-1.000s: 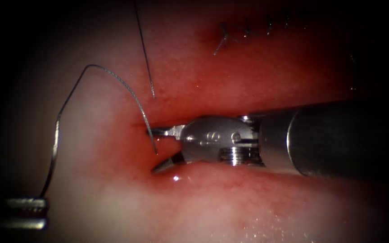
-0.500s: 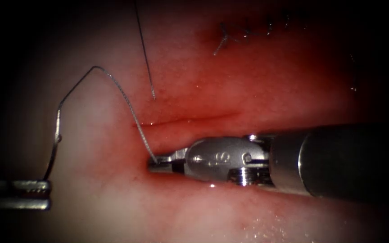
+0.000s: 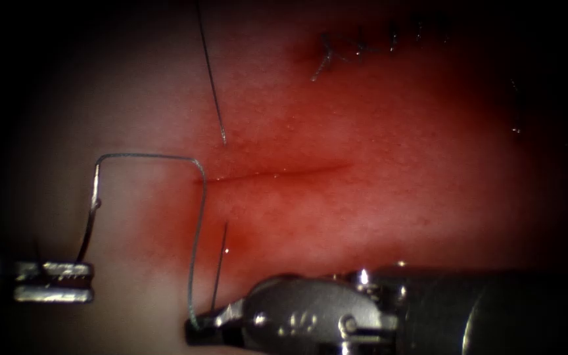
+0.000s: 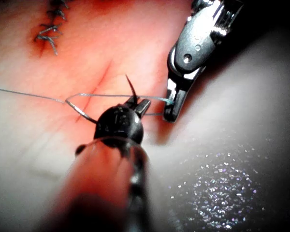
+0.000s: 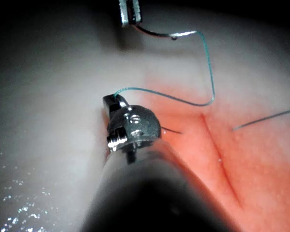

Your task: Wound Closure

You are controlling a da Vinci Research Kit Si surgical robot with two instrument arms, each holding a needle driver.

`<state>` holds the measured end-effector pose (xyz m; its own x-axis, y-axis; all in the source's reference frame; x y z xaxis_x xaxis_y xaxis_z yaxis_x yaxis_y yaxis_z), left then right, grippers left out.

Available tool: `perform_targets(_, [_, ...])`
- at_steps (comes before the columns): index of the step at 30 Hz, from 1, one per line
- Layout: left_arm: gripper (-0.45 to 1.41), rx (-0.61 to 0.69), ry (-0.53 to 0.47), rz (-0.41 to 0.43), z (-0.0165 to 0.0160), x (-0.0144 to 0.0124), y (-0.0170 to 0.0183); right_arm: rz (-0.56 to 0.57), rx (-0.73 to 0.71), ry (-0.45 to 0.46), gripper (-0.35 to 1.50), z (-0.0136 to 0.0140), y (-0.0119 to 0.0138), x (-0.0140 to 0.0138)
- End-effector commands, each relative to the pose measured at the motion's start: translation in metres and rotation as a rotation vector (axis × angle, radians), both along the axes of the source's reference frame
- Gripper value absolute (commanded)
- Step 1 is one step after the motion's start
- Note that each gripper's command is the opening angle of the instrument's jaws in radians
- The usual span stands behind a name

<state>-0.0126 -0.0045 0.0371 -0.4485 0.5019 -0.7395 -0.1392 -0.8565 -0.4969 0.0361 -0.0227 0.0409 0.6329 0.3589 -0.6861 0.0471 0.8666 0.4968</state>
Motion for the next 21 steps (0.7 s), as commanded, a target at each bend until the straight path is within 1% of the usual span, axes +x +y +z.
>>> perform_targets(1, [-0.45,0.001,0.006,0.004,0.0003,-0.0006,-0.0002,-0.001,0.001,0.006,-0.35,0.0001,-0.0007,0.0012])
perform_targets(4, [-0.45,0.003,0.007,0.003,0.0001,-0.0006,-0.0002,0.009,0.0,0.01,-0.35,0.0007,-0.0002,0.0015])
perform_targets(5, [-0.45,0.003,0.007,0.003,0.0001,-0.0005,-0.0002,0.022,-0.001,0.019,-0.2,0.0013,0.0003,0.0014])
perform_targets(6, [-0.45,0.004,0.006,0.004,0.0001,-0.0004,-0.0001,0.05,-0.037,0.039,0.79,0.0023,0.0015,0.0013])
perform_targets(7, [-0.45,0.004,0.006,0.004,0.0001,-0.0004,-0.0001,0.05,-0.037,0.039,0.79,0.0023,0.0015,0.0013])
perform_targets(8, [-0.45,0.005,0.006,0.005,0.0001,-0.0003,0.0,0.066,-0.086,0.042,1.18,0.003,0.0024,0.0013])
perform_targets(9, [-0.45,0.005,0.005,0.006,0.0001,-0.0002,0.0,0.069,-0.12,0.051,1.29,0.0035,0.0031,0.0012])
perform_targets(10, [-0.45,0.007,0.002,0.008,0.0001,0.0,0.0001,0.072,-0.13,0.055,1.35,0.0039,0.0037,0.0011])
perform_targets(11, [-0.45,0.006,0.009,0.006,0.0,0.0003,0.0003,0.093,-0.15,0.07,1.36,0.005,0.0046,0.0005])
perform_targets(12, [-0.45,0.006,0.011,0.005,0.0,0.0004,0.0004,0.101,-0.157,0.077,1.36,0.0054,0.0048,0.0003])
perform_targets(13, [-0.45,0.006,0.011,0.005,0.0,0.0004,0.0004,0.101,-0.157,0.077,1.36,0.0054,0.0048,0.0003])
perform_targets(19, [-0.45,0.005,0.046,-0.016,0.0,0.0014,0.0009,0.153,-0.182,0.098,1.38,0.008,0.0062,-0.0005])
perform_targets(21, [-0.45,0.007,0.057,-0.024,0.0001,0.0015,0.001,0.159,-0.192,0.098,1.35,0.0091,0.0062,-0.0005])
